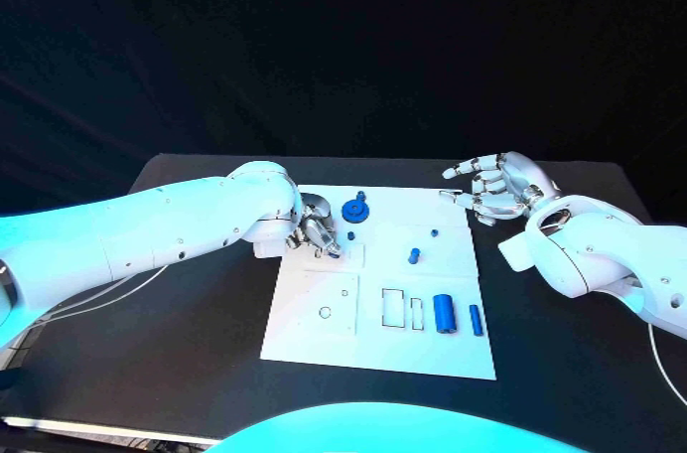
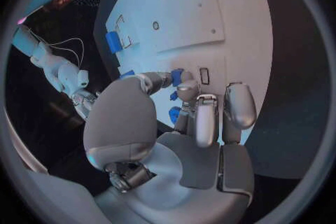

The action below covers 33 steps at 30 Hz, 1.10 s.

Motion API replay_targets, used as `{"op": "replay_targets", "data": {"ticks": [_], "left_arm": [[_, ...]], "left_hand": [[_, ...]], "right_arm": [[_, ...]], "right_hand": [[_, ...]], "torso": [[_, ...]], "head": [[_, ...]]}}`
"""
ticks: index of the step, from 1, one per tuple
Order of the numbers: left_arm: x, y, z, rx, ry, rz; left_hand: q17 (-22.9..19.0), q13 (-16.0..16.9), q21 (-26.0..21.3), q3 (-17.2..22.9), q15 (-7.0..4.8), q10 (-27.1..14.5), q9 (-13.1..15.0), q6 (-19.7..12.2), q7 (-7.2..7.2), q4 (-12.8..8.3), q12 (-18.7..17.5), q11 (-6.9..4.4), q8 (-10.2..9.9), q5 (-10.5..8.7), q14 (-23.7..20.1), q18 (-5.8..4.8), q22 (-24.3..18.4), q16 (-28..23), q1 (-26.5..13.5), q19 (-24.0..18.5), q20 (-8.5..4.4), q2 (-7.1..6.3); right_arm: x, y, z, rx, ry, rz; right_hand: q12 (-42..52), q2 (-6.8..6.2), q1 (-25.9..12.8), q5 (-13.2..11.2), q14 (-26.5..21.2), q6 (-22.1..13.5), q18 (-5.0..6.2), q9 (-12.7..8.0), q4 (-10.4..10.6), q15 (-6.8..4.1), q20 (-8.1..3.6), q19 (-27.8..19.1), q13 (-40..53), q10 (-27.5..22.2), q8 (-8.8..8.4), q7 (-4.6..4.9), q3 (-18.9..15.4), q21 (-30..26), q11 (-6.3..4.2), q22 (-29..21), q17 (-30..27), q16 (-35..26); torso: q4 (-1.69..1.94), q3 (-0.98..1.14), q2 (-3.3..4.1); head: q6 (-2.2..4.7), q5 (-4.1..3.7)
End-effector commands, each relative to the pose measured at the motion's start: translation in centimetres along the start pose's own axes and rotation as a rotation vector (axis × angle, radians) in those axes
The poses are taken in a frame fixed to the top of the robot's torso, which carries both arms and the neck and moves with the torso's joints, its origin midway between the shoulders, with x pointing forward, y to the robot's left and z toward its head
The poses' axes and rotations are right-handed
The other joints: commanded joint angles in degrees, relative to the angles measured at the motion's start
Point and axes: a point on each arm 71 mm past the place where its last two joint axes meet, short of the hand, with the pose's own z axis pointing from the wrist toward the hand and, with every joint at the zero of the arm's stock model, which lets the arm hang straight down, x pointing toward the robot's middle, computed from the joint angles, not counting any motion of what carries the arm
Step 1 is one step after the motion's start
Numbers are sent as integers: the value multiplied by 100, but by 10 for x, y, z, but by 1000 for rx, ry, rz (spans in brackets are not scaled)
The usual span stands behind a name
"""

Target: Assemble the parts on the task board

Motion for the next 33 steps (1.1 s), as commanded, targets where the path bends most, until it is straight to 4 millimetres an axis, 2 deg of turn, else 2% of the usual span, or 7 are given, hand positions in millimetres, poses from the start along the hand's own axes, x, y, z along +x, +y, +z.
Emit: {"op": "replay_targets", "data": {"ticks": [1,11,13,18,24,33], "left_arm": [[3,0,1,-15,36,40],[3,-2,4,-22,33,40],[3,-2,5,-22,30,38],[3,-3,6,-21,23,32],[3,-3,6,-21,28,30],[3,-2,6,-21,29,30]], "left_hand": [[1054,-15,30,1245,-37,43,9,41,-23,-1272,12,7,2,36,450,-43,-3,22,-48,41,7,66],[1060,9,16,1161,-47,111,34,87,-56,-1197,48,-13,8,-5,452,-42,-13,24,-231,26,13,215],[1076,35,15,1116,-56,142,47,108,-73,-1154,75,-25,13,-35,457,-45,3,31,-304,36,15,293],[1081,66,20,1085,-64,172,56,132,-87,-1118,104,-35,20,-43,459,-50,26,33,-360,53,14,350],[1094,82,14,973,-73,199,68,150,-108,-1055,127,-47,20,-62,464,-53,33,40,-484,61,15,353],[1116,95,-23,528,-101,204,77,215,-160,-745,156,-83,-12,-119,470,-55,29,49,-886,73,16,283]], "right_arm": [[0,1,0,-11,2,-2],[0,1,-1,-10,0,-2],[0,1,-1,-10,0,-2],[0,0,-1,-10,0,-2],[0,1,-1,-10,1,-2],[0,1,0,-11,1,-2]], "right_hand": [[19,60,-4,18,313,-2,103,-4,6,40,8,3,2,9,32,-3,38,-4,-16,2,513,-21],[19,60,-4,18,313,-2,103,-4,6,40,8,3,2,9,32,-3,38,-4,-16,2,513,-21],[19,60,-4,18,313,-2,103,-4,6,40,8,3,2,9,32,-3,38,-4,-16,2,513,-21],[19,60,-4,18,313,-2,103,-4,6,40,8,3,2,9,32,-3,38,-4,-16,2,513,-21],[14,57,2,21,310,-1,106,-9,0,38,6,0,-10,3,35,-4,45,-25,-18,-8,500,-27],[10,56,2,22,308,0,106,-10,1,38,6,-1,-17,-1,36,-5,47,-29,-18,-10,495,-29]], "torso": [[4,-2,1],[-5,-3,7],[-6,-4,8],[6,-9,8],[6,-7,5],[4,-7,7]], "head": [[7,-15],[5,-27],[9,-32],[11,-45],[-7,-52],[-24,-61]]}}
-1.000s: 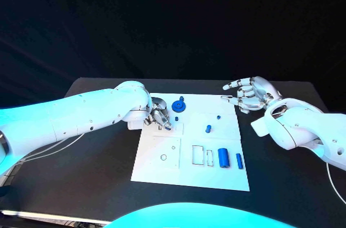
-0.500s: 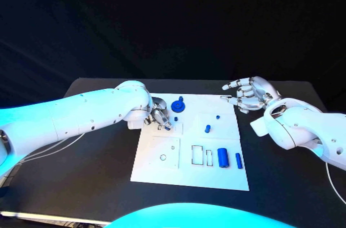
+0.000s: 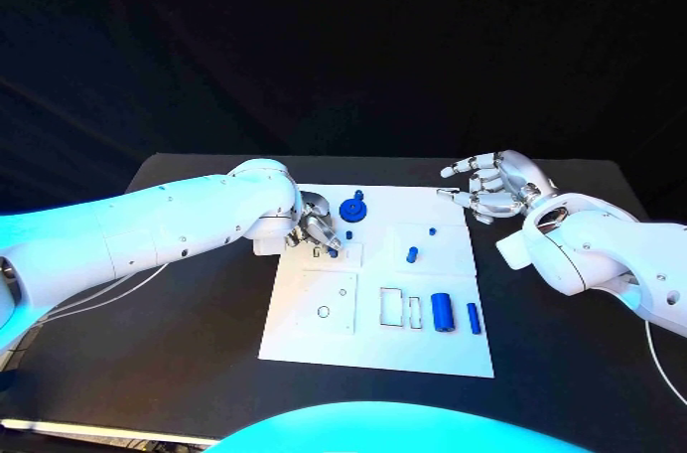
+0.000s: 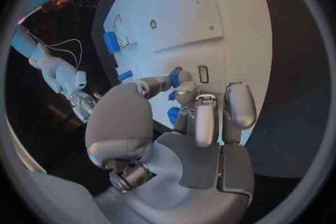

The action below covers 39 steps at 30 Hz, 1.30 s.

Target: Assemble the parts on the task board

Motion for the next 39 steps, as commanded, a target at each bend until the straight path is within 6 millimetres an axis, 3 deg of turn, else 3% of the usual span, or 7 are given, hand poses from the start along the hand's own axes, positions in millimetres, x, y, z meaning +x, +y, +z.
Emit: {"op": "replay_targets", "data": {"ticks": [1,8,25,33,39], "left_arm": [[6,0,2,-8,22,12],[5,0,2,-9,21,13],[6,1,2,-10,23,24],[5,4,1,-12,13,24],[3,6,-2,-6,-7,14]], "left_hand": [[1118,6,-30,217,-40,11,-8,26,-49,-301,25,-21,-49,-54,491,-54,-6,27,-115,50,-6,-32],[1121,9,-54,-452,-46,-9,-19,90,-54,-22,44,-24,-100,-75,491,-56,-4,25,-207,70,-18,-68],[1130,14,-61,-679,-52,-15,-21,95,-62,-13,53,-32,-125,-77,494,-57,1,29,-68,77,-18,-107],[1131,6,-81,-1638,-38,-24,-33,157,-43,562,60,-13,-194,-136,493,-59,11,25,-80,90,-19,-170],[1127,2,-92,-1890,-34,-27,-43,166,-39,600,61,-9,-228,-314,492,-56,2,22,-184,85,-17,-90]], "right_arm": [[1,1,0,-12,2,-2],[0,1,0,-11,1,-2],[0,0,0,-11,0,-2],[0,0,0,-11,-1,-2],[0,0,-1,-10,-1,-2]], "right_hand": [[10,56,2,22,308,0,106,-6,1,38,6,-1,-6,-1,36,-5,47,-29,-18,-9,497,-29],[10,56,2,22,308,0,106,-6,1,38,6,-1,-6,-1,36,-5,47,-29,-18,-9,497,-29],[10,56,2,22,308,0,106,-6,1,38,6,-1,-6,-1,36,-5,47,-29,-18,-9,497,-29],[13,55,-3,21,310,0,108,-10,4,37,4,-3,-9,0,39,-5,51,-44,-18,-16,502,-28],[13,55,-3,21,310,0,108,-10,4,37,4,-3,-9,0,39,-5,51,-44,-18,-16,502,-28]], "torso": [[0,0,0],[0,0,-5],[5,-4,-10],[1,-3,-8],[-2,-2,-6]], "head": [[-6,-10],[-13,-17],[-8,-22],[11,-12],[20,-10]]}}
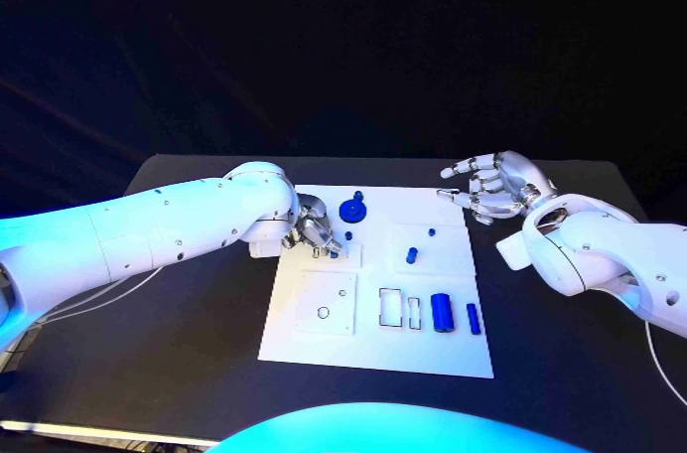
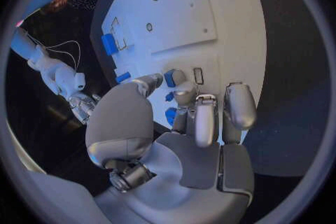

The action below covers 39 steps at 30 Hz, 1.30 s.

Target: Assemble the parts on the task board

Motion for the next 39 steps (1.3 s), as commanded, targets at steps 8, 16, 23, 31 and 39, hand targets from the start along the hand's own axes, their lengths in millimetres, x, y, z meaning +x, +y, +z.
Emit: {"op": "replay_targets", "data": {"ticks": [8,16,23,31,39], "left_arm": [[-2,1,-6,13,-30,-5],[-10,-8,-19,64,-69,-59],[-33,-4,-40,96,-128,-132],[-71,10,-50,55,-233,-136],[-83,18,-39,5,-242,-115]], "left_hand": [[1133,-7,-46,-239,-38,-34,-8,25,29,10,27,-5,-58,-303,494,-56,3,24,-96,28,7,77],[989,-158,-99,-289,-32,-133,-10,-39,45,-1,-82,8,-94,-317,451,-33,-104,-61,-9,-46,2,96],[735,-802,-272,-481,129,-657,-190,-477,270,7,-568,202,-503,-265,355,19,-387,-219,182,-271,87,196],[690,-1477,-311,-607,381,-1121,-805,-937,603,3,-1032,490,-1313,-224,330,33,-424,-231,522,-308,291,330],[693,-1495,-308,-621,391,-1129,-846,-899,604,4,-1037,495,-1331,-219,330,33,-416,-226,574,-304,306,336]], "right_arm": [[1,-1,0,-10,2,-2],[1,-3,-1,-6,2,-1],[-1,-6,-2,1,-4,-3],[-3,-8,-2,5,-10,-5],[-2,-7,-2,5,-9,-6]], "right_hand": [[13,55,-3,21,310,0,108,-10,-12,37,4,-3,-8,0,39,-5,35,-21,-18,-5,503,-28],[17,53,-12,19,310,-2,108,-14,-9,37,3,-2,-9,2,39,-4,36,-27,-18,-7,502,-29],[17,53,-12,19,310,-2,108,-14,-9,37,3,-2,-9,2,39,-4,36,-27,-18,-7,502,-29],[17,53,-12,19,310,-2,108,-14,-9,37,3,-2,-9,2,39,-4,36,-27,-18,-7,502,-29],[17,53,-12,19,310,-2,108,-14,-9,37,3,-2,-9,2,39,-4,36,-27,-18,-7,502,-29]], "torso": [[-2,2,-2],[3,-10,8],[13,12,-8],[1,13,2],[-19,11,19]], "head": [[37,0],[91,11],[122,15],[177,32],[223,56]]}}
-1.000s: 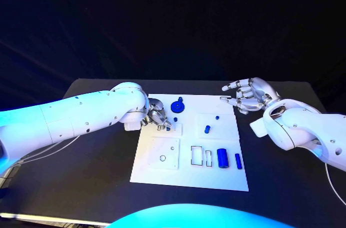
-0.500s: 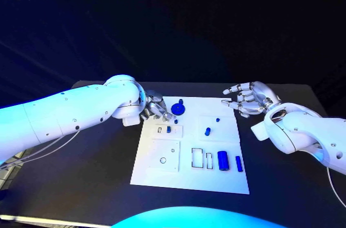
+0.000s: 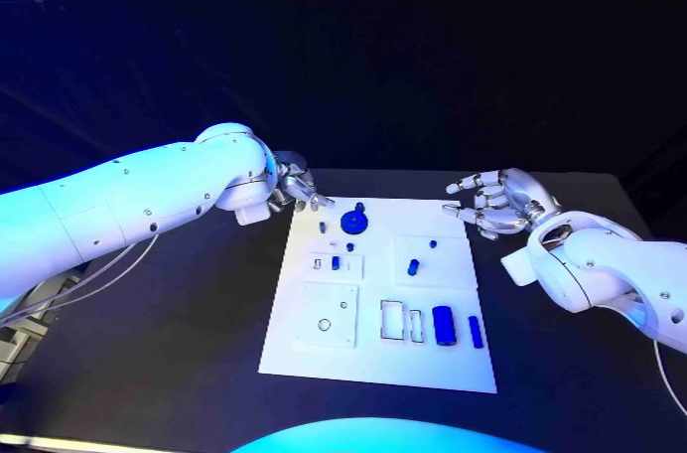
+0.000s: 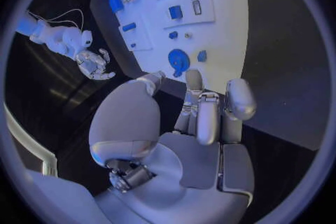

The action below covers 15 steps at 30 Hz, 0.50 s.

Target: Assemble the parts on the task board

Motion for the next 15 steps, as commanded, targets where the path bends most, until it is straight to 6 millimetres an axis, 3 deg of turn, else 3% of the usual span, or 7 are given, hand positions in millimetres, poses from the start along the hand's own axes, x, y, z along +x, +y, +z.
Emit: {"op": "replay_targets", "data": {"ticks": [1,15], "left_arm": [[-2,1,6,-7,-4,30],[5,8,33,-89,59,76]], "left_hand": [[694,-12,-24,-46,41,-33,-8,12,10,-2,-32,13,-23,24,330,32,9,-26,66,-5,30,-3],[672,-48,-34,-63,39,-58,-31,72,-4,4,-53,6,-14,21,321,38,-9,-37,79,-22,38,12]], "right_arm": [[0,1,0,-13,1,-3],[2,3,-1,-18,6,-2]], "right_hand": [[17,53,-12,19,310,-2,108,-5,-9,37,3,-2,-9,2,39,-4,36,-28,-18,-8,498,-29],[17,53,-12,19,310,-2,108,-5,-9,37,3,-2,-9,2,39,-4,36,-28,-18,-8,498,-29]], "torso": [[-7,1,14],[-14,0,16]], "head": [[24,22],[7,56]]}}
